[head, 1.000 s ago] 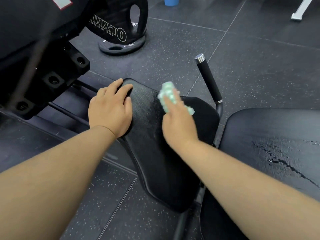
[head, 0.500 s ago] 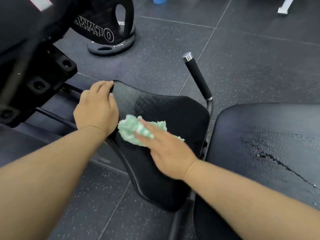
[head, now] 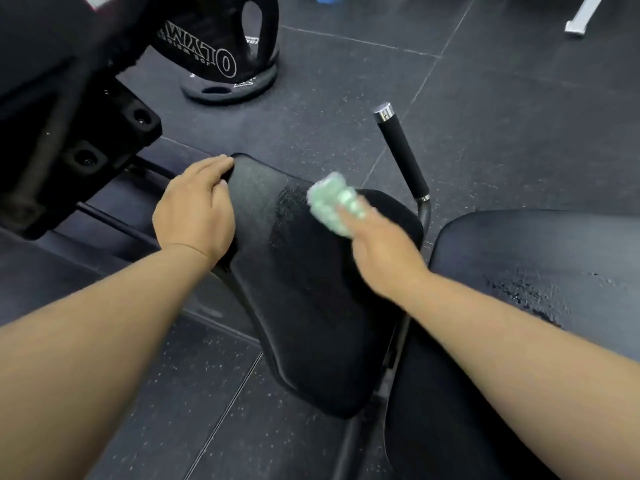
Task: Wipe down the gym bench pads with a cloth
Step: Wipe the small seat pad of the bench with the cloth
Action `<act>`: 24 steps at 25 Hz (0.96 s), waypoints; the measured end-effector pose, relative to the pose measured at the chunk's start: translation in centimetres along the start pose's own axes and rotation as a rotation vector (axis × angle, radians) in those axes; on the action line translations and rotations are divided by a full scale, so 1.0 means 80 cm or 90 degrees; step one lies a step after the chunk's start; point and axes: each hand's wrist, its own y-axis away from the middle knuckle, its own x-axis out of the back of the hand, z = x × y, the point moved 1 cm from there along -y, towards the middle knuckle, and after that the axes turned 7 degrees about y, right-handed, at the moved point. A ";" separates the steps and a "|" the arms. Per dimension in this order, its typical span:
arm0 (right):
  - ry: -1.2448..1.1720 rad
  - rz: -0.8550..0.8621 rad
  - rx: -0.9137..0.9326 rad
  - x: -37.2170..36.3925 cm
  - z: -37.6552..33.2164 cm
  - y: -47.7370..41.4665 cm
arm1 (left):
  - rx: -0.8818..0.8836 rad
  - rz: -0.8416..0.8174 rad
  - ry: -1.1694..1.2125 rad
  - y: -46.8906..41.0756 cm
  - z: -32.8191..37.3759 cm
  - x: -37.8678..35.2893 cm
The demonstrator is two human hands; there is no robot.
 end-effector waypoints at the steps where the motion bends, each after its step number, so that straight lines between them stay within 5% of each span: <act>1: -0.031 0.041 -0.145 0.011 -0.005 -0.025 | 0.002 0.004 0.006 0.001 0.000 0.000; 3: -0.072 0.079 -0.179 -0.005 -0.058 -0.040 | 0.006 0.007 0.011 0.001 0.002 -0.001; 7: -0.046 -0.105 0.338 -0.033 -0.089 0.031 | 0.073 -0.009 0.115 0.002 0.001 0.010; 8: -0.019 -0.107 0.354 -0.020 -0.069 0.015 | 0.115 -0.028 0.186 0.001 0.001 0.016; 11: -0.007 -0.017 0.049 -0.001 -0.066 -0.080 | 0.226 -0.102 0.311 -0.001 0.007 0.033; 13: -0.018 0.012 -0.009 -0.008 -0.110 -0.101 | 0.255 -0.118 0.355 -0.002 0.011 0.037; 19: -0.021 -0.064 0.467 -0.047 -0.127 -0.009 | 0.388 -0.187 0.637 -0.020 -0.025 0.038; 21: -0.029 -0.032 0.377 -0.039 -0.136 -0.049 | 0.389 -0.183 0.647 -0.024 -0.031 0.037; 24: -0.080 0.043 0.057 -0.027 -0.155 -0.112 | 0.359 -0.209 0.692 -0.028 -0.036 0.033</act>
